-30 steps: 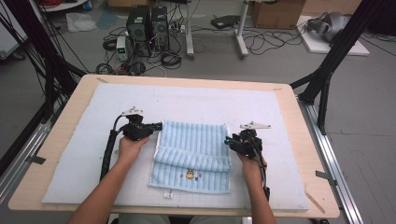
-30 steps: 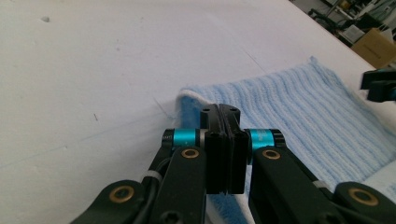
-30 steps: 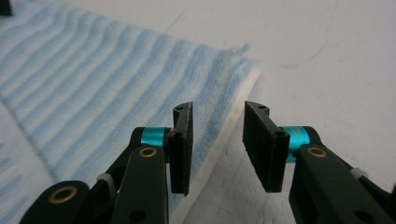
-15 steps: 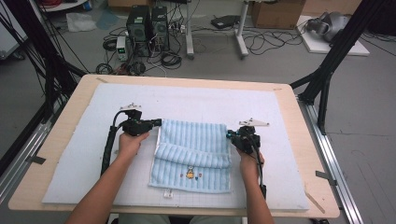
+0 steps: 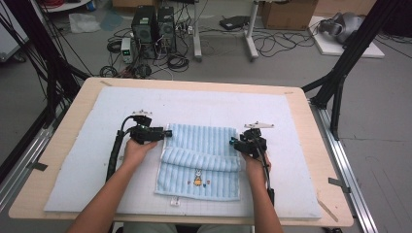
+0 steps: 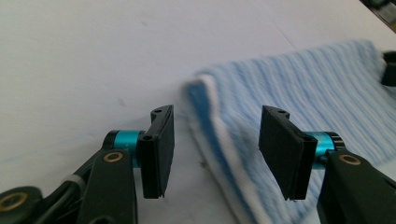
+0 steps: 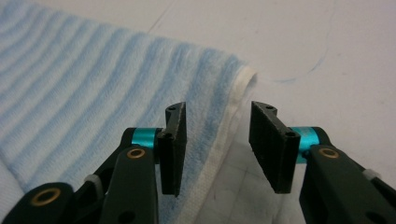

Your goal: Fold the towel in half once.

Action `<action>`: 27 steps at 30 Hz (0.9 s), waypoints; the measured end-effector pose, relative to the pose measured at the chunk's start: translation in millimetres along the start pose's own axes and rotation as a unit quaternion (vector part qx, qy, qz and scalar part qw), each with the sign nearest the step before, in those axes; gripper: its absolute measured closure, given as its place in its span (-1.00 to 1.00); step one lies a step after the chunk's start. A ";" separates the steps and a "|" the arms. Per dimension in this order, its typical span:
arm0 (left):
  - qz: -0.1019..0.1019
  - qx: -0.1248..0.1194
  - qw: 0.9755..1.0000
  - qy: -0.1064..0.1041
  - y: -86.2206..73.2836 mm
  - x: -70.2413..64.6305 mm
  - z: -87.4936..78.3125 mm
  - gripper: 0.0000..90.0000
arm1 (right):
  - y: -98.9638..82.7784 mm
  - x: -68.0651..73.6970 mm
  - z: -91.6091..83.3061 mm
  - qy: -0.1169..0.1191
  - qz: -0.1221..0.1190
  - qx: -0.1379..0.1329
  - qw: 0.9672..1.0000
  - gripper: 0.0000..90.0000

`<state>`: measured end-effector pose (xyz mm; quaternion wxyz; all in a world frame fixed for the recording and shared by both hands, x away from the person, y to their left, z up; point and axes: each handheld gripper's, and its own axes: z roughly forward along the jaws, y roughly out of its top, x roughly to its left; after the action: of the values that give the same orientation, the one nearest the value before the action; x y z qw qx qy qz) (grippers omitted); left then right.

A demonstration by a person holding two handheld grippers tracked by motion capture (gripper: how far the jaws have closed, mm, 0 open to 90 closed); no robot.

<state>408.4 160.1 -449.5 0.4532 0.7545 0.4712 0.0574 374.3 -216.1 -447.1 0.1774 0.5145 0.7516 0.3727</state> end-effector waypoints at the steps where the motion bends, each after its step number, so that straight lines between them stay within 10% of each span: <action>1: 0.014 -0.002 1.000 0.012 -1.0 -2.7 0.1 0.03 | -0.4 2.3 0.7 -0.004 -0.008 0.004 1.000 0.24; 4: 0.041 -0.009 0.998 0.036 -5.9 -8.5 0.4 0.24 | -0.3 5.6 0.6 -0.002 -0.021 0.007 1.000 0.44; 7: 0.075 -0.002 0.997 0.030 -9.9 -15.7 0.6 0.91 | -0.6 7.3 0.6 0.024 -0.015 0.013 1.000 0.87; 15: 0.023 -0.027 0.999 0.020 -0.4 -1.7 5.7 0.94 | 10.5 -5.2 8.1 0.031 0.004 0.002 1.000 0.92; 27: 0.012 -0.046 0.999 0.018 20.6 19.1 20.5 0.91 | 37.5 -14.9 28.6 0.008 0.006 -0.022 1.000 0.91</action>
<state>443.0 158.7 -452.8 0.4786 0.7372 0.4668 0.0982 423.0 -211.5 -439.8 0.1807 0.5122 0.7415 0.3939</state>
